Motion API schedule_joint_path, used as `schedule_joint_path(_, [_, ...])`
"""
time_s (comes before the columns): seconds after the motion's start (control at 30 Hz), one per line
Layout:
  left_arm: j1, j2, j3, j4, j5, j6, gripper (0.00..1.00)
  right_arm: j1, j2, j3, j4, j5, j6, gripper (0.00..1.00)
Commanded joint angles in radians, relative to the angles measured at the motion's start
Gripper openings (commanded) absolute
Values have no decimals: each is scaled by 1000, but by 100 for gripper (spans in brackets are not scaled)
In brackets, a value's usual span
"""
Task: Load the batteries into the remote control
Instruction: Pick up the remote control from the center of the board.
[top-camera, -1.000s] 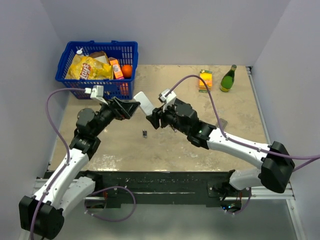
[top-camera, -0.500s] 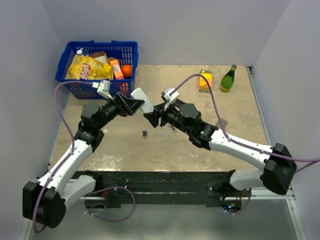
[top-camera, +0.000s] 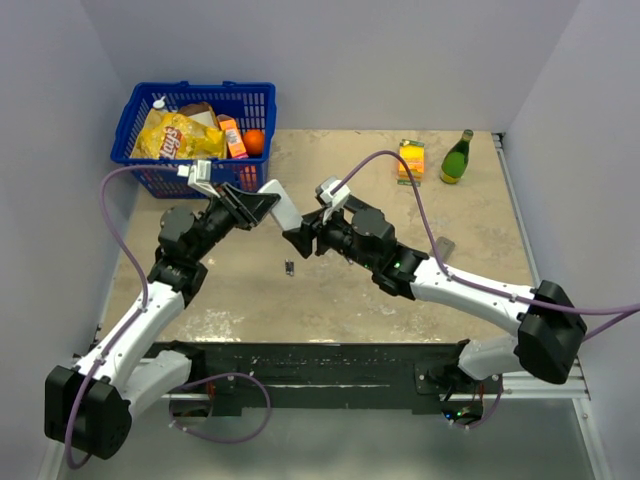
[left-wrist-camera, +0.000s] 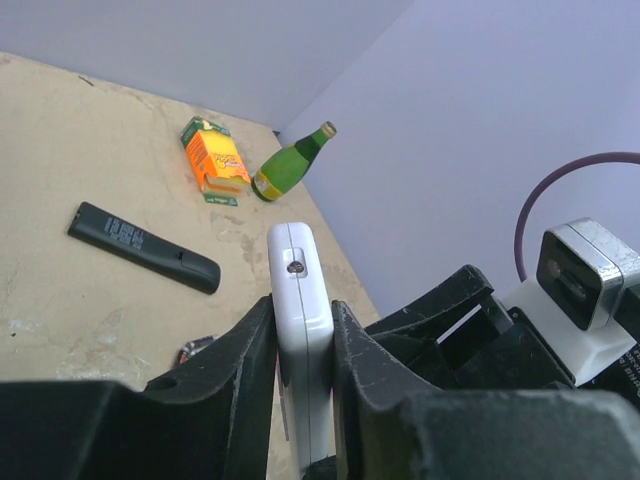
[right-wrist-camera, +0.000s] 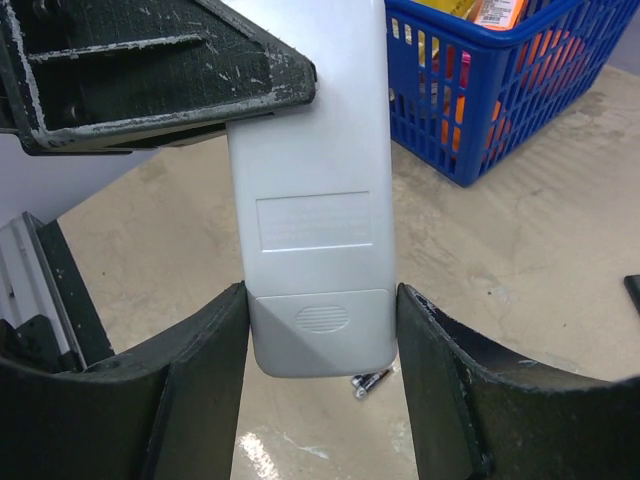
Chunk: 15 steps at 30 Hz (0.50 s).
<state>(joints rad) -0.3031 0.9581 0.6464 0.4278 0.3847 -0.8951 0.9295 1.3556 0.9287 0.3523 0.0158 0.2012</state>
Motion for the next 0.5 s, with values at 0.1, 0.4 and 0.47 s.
schedule_joint_path(0.1, [-5,-41,2,9,25,54,3,6,-7,-2,89,-13,63,37])
schedule_joint_path(0.4, [12,-116,-5,-61,42,185,0,6,-56,-44,102,-36,208,85])
schedule_joint_path(0.47, [31,-146,-10,-89,48,223,0,6,-67,-60,102,-36,254,93])
